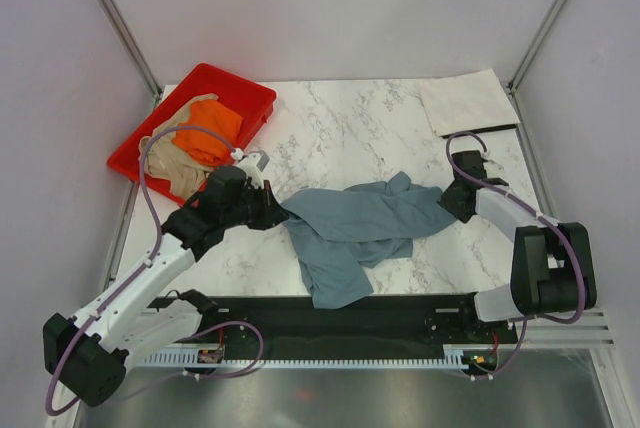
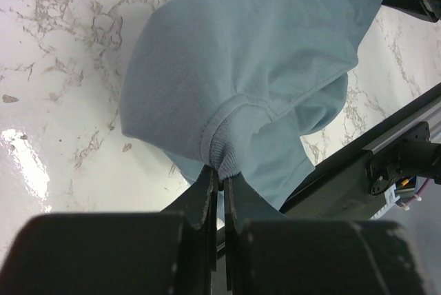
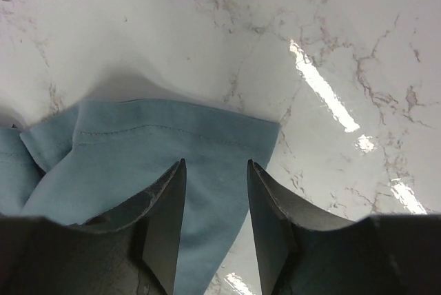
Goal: Fold and stack the t-shirts
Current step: Move the tshirt to the center of the board, then flatten the tshirt out
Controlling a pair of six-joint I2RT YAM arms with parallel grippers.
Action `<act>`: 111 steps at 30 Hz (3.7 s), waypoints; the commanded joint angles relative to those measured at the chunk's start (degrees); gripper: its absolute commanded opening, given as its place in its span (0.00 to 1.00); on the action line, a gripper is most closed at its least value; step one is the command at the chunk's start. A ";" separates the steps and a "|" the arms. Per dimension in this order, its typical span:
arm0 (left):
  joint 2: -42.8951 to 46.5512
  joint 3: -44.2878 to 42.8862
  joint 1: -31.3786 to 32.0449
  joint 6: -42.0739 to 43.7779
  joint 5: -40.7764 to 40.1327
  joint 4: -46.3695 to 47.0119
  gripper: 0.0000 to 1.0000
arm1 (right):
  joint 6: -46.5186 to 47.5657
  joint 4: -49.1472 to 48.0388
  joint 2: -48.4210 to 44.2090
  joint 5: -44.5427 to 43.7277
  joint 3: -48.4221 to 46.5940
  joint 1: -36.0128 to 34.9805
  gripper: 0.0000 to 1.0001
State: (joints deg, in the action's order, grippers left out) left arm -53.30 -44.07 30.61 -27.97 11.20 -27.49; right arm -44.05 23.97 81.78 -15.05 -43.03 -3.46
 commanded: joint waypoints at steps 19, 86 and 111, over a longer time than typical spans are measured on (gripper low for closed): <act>1.18 0.74 -0.20 -1.57 0.84 1.91 0.02 | 1.78 -3.75 2.15 -3.85 1.63 3.20 0.51; -6.11 13.48 3.30 -19.84 7.35 40.46 0.60 | -0.61 -1.33 -12.25 5.13 -16.10 -33.63 0.41; -33.97 9.80 22.39 -29.69 -16.21 56.31 0.55 | 5.73 6.88 -28.08 8.28 -12.79 -22.29 0.43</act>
State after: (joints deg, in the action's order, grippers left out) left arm -86.02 -31.55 52.86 -55.90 -1.96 25.02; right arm -39.59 30.72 54.74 -7.38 -55.40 -26.20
